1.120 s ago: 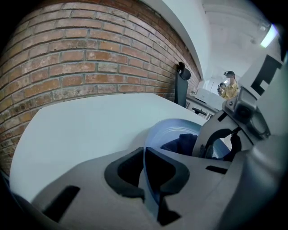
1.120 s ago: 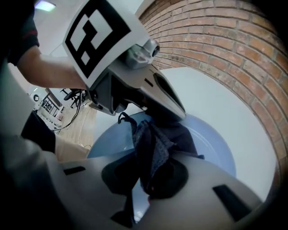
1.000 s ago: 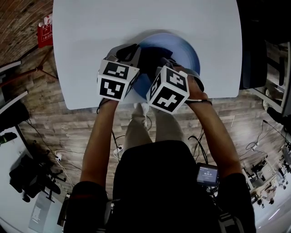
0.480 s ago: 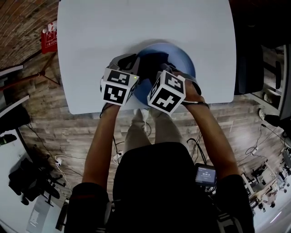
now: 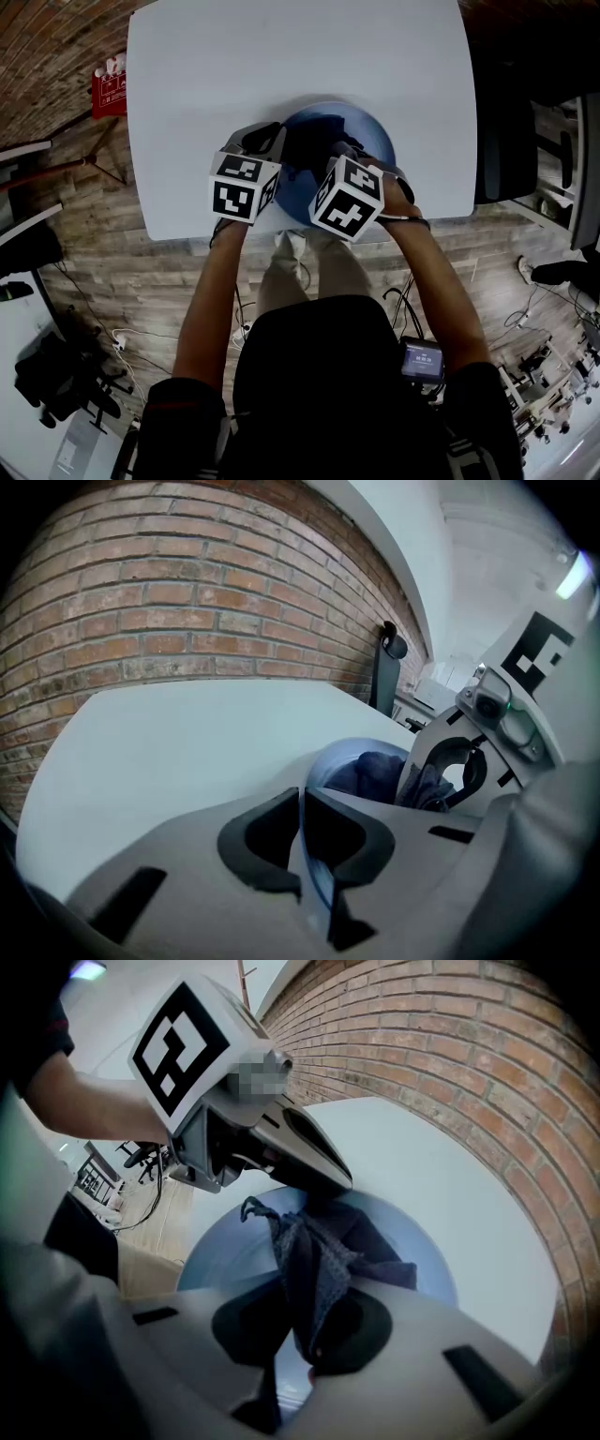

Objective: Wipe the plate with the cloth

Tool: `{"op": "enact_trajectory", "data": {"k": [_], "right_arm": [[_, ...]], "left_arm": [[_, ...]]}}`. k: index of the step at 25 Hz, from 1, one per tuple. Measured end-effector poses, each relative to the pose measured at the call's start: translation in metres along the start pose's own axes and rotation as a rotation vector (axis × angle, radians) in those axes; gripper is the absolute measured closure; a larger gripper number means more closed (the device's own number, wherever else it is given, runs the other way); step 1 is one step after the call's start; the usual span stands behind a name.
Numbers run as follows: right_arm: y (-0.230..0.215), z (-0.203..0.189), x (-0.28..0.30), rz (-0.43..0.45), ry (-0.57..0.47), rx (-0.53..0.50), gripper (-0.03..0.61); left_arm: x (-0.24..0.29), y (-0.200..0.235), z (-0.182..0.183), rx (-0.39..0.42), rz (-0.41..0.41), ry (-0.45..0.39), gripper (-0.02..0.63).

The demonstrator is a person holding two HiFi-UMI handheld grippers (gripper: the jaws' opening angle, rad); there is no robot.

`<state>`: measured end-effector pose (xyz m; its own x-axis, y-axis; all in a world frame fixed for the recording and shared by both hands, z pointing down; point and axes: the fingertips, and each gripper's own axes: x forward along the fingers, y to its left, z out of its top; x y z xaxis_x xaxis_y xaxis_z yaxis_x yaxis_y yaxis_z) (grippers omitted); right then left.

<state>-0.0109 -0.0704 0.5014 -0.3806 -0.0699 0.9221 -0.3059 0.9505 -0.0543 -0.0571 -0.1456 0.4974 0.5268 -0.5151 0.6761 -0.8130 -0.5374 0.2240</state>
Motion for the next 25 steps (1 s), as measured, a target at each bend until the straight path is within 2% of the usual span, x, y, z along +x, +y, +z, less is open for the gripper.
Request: {"op": "enact_trajectory", "data": {"k": [11,25], "right_arm": [[0.000,0.004,-0.025,-0.042,-0.043,0.022,0.537],[0.001,0.014,-0.072,-0.131,-0.154,0.116,0.537]], "left_arm": [[-0.027,-0.007,0.003,-0.001,-0.004,-0.017,0.584],[-0.076,-0.038,0.011,0.034,-0.067,-0.052,0.594]]}}
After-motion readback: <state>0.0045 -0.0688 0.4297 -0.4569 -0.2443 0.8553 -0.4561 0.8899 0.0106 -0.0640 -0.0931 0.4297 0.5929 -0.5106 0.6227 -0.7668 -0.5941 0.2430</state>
